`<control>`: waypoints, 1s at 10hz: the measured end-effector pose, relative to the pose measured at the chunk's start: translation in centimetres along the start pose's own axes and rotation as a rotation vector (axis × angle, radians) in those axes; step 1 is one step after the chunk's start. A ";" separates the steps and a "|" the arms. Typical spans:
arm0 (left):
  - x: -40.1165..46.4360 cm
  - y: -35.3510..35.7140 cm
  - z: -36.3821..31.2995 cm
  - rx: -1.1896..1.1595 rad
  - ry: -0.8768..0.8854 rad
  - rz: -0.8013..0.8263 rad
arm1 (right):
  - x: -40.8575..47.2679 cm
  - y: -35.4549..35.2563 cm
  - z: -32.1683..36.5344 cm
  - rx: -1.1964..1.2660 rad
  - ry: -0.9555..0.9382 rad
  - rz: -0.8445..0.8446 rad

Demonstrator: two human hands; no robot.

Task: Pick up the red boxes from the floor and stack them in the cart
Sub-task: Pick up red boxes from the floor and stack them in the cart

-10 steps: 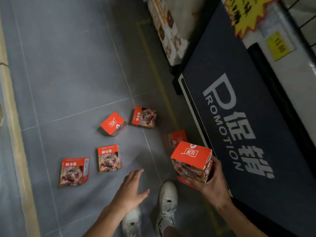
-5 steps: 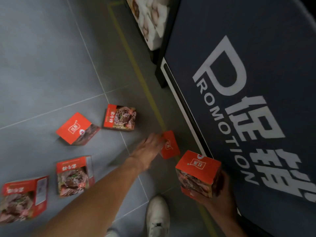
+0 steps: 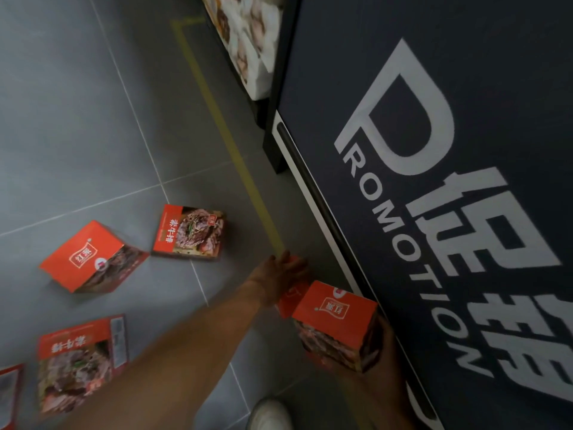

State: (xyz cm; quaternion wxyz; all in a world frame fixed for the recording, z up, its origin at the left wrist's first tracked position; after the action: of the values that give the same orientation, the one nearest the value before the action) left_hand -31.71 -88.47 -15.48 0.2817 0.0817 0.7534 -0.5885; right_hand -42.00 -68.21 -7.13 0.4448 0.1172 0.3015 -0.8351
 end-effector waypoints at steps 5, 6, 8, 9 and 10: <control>-25.2 -18.9 3.0 -0.170 -0.322 -0.192 | -12.4 -3.0 23.4 0.203 -0.100 0.048; -33.1 -26.3 2.7 -0.191 -0.358 -0.262 | -17.9 -4.8 31.3 0.279 -0.132 0.119; -45.4 -38.6 1.0 -0.306 -0.471 -0.379 | -26.6 -9.1 42.6 0.242 -0.212 0.102; -50.3 -43.9 -0.5 -0.339 -0.496 -0.454 | -30.5 -11.8 46.9 0.255 -0.246 0.060; -56.4 -50.3 -2.8 -0.412 -0.489 -0.598 | -35.5 -15.4 52.0 0.351 -0.291 0.022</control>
State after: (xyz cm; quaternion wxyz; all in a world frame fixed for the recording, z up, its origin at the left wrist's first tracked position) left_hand -8.82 -88.85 56.56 0.2794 -0.3398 0.7566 -0.4838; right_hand -30.23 -69.45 56.63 0.4654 0.0742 0.0829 -0.8781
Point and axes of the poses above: each hand's wrist, its own x-axis towards the middle knuckle, its own y-axis out of the palm, z = x × y, the point moved 6 cm from there along x, towards the middle knuckle, and after that the axes turned 5 degrees about x, right-handed, at the moved point
